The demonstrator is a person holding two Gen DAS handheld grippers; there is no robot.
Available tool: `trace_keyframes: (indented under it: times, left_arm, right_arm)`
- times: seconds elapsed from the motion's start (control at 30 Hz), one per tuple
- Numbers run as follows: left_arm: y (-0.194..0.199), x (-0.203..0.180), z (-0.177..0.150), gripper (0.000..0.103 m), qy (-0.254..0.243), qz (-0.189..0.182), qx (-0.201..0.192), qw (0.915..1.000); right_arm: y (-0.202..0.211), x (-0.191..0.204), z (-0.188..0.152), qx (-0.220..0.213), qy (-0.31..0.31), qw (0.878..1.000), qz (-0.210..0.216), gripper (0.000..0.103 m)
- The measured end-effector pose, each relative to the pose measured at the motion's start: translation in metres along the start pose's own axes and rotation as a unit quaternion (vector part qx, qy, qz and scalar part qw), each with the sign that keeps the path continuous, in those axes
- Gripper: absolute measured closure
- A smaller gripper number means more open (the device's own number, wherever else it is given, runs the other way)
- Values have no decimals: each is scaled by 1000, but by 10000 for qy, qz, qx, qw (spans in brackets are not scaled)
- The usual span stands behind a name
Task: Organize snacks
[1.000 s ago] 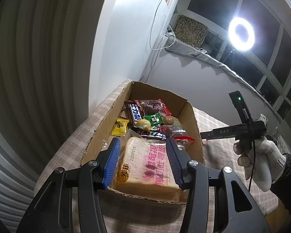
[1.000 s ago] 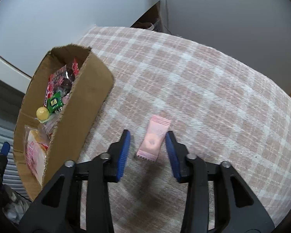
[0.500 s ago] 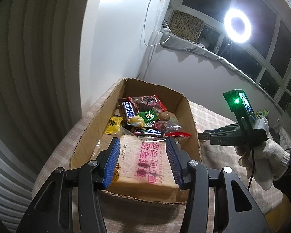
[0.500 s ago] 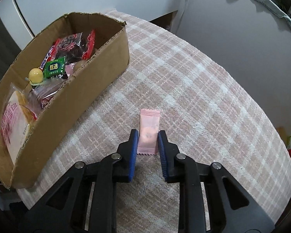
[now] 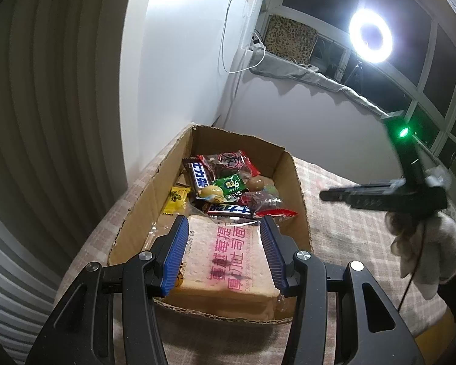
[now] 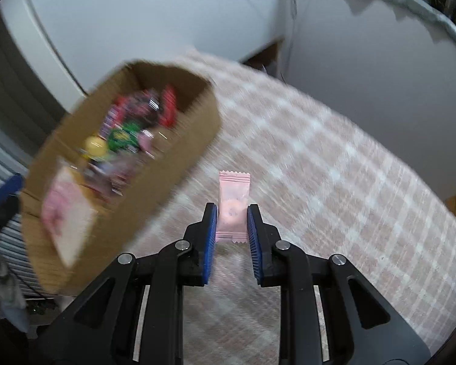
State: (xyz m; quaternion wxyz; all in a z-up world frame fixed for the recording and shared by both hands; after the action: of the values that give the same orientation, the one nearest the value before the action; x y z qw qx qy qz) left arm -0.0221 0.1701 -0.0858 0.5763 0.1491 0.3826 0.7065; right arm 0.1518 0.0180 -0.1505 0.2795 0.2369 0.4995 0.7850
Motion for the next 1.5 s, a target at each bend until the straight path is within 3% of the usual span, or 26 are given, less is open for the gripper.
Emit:
trace_keyframes:
  times: [0.17, 0.3, 0.53, 0.7, 0.73, 0.77, 0.83, 1.03, 1.2, 1.27, 1.5]
  left_arm:
    - [2, 2, 1, 55, 9, 40, -29, 10000]
    - [5, 4, 2, 55, 42, 70, -60, 9999]
    - [9, 5, 1, 55, 64, 120, -87, 9999]
    - [10, 5, 2, 55, 61, 179, -112, 9998]
    - [11, 4, 2, 55, 59, 180, -111, 9998]
    - [10, 4, 2, 54, 56, 183, -112, 9998]
    - [13, 3, 3, 49, 49, 208, -139, 9997]
    - [25, -5, 3, 45, -6, 295, -248, 9993]
    - [37, -13, 2, 36, -65, 417, -372, 9984]
    - [41, -16, 1, 33, -80, 482, -413, 9979]
    - [54, -19, 0, 26, -6, 669, -496, 9965]
  right_arm:
    - [46, 29, 17, -667, 376, 9970, 146, 82]
    - [59, 67, 31, -982, 669, 9924, 307, 82]
    - [38, 109, 32, -928, 1046, 9883, 605, 82]
    - [33, 125, 25, -933, 1180, 9873, 508, 80]
    - [34, 126, 23, -948, 1196, 9870, 498, 73]
    - [34, 126, 22, -982, 1204, 9867, 484, 60]
    - [40, 126, 20, -1116, 1176, 9857, 455, 47]
    - [60, 114, 9, -1339, 981, 9845, 562, 47]
    - [82, 99, -8, -1632, 760, 9828, 404, 46]
    - [90, 93, -16, -1734, 684, 9820, 319, 32]
    - [111, 72, -41, -1999, 362, 9791, 56, 14]
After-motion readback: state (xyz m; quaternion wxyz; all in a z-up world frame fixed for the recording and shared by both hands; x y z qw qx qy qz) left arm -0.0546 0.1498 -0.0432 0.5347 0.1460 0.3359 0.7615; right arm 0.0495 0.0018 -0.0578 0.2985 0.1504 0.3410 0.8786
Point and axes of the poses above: each gripper's, at about its wrist camera, not at the fingertips, and y roughly against the way its jaws point, x to its left, z to its top, the point moved 5 cm from there along -y, roughly the way its jaws point, and after that the axes turned 7 degrees about x, right-handed, at the moved point
